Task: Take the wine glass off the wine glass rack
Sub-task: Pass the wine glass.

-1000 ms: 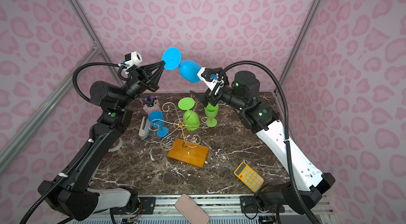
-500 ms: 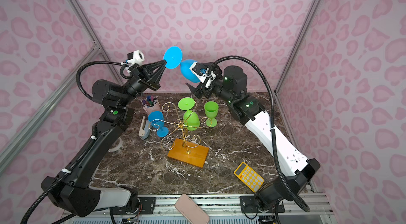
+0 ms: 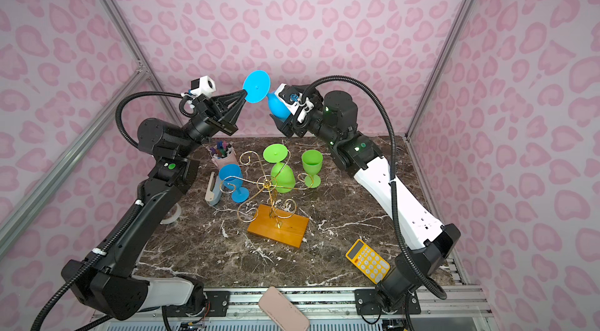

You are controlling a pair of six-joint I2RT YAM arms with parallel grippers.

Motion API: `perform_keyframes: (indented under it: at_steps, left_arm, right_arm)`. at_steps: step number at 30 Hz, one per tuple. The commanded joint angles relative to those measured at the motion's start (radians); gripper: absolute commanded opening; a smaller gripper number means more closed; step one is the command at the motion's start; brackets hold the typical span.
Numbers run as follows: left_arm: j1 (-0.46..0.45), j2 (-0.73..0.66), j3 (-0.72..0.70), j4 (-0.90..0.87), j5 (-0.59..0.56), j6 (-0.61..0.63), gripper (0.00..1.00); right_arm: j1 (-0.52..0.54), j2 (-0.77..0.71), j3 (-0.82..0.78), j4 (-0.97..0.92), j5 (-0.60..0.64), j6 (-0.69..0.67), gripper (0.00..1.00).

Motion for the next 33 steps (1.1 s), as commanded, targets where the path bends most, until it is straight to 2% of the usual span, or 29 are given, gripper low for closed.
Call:
perform_keyframes:
  at_steps: [1, 8, 21, 28, 31, 33]
  left_arm:
    - [0.002, -0.005, -0.002, 0.071, 0.011, -0.015, 0.04]
    - [0.001, -0.006, -0.007, 0.084, 0.016, -0.035, 0.04]
    - [0.001, -0.007, -0.021, 0.077, 0.015, -0.031, 0.04]
    - [0.001, -0.008, -0.015, 0.063, 0.011, -0.026, 0.04]
    - [0.001, -0.011, -0.017, 0.054, 0.009, -0.022, 0.06]
    - [0.001, -0.011, -0.016, 0.052, 0.008, -0.024, 0.12]
  right_arm:
    - [0.004, 0.013, 0.009, 0.010, 0.009, 0.004, 0.97]
    - [0.007, 0.024, 0.007, 0.011, 0.030, 0.002, 0.95]
    - [0.010, -0.004, 0.001, -0.002, 0.032, -0.012, 0.78]
    - [0.012, -0.028, -0.035, 0.004, 0.037, -0.017, 0.77]
    - [0.013, -0.032, -0.037, -0.005, 0.036, -0.020, 0.74]
    - [0.015, -0.036, -0.037, -0.010, 0.038, -0.022, 0.73]
